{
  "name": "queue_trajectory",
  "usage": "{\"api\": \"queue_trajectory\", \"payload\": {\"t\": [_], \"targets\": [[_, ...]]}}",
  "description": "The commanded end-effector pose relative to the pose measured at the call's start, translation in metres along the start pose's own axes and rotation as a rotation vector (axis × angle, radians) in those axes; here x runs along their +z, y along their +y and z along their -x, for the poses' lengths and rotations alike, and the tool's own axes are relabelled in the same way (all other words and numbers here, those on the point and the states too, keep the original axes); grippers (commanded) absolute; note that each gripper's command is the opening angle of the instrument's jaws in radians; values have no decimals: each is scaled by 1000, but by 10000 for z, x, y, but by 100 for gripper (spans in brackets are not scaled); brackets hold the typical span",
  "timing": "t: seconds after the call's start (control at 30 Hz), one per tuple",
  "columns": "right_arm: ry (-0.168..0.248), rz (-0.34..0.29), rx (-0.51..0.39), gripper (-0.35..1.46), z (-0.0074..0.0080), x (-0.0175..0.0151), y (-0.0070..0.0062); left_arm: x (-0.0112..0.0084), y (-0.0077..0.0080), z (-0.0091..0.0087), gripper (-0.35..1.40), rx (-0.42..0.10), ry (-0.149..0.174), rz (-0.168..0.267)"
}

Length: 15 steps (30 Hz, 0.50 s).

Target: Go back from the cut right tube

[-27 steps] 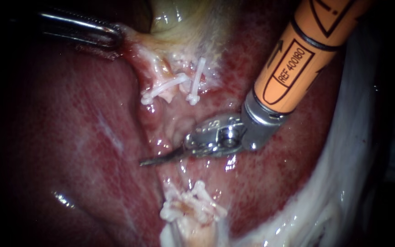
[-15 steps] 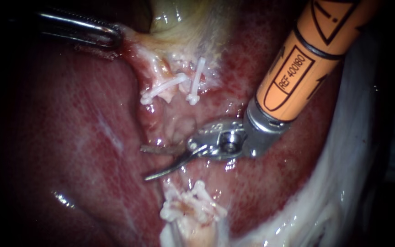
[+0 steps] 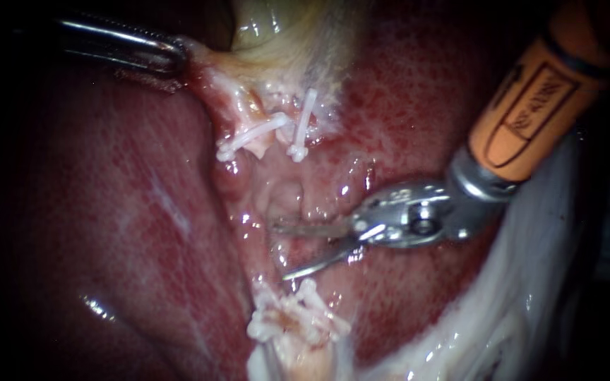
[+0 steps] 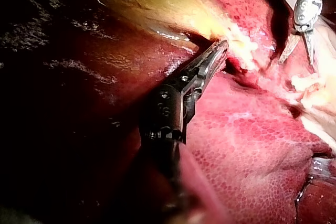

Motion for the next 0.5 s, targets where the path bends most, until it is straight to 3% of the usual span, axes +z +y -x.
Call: {"api": "queue_trajectory", "payload": {"t": [0.03,0.13,0.27,0.37,0.5], "targets": [[-4,13,-20,144,1,-10,0,0,0,0,-35,0,0,0],[-34,45,-76,144,5,-40,-2,1,0,0,-35,0,0,0],[-147,100,-130,144,6,-73,1,1,0,0,-35,0,0,0],[-205,130,-149,144,5,-87,4,1,0,-1,-35,0,0,0],[-231,165,-159,144,6,-97,5,3,0,0,-35,0,0,-2]]}}
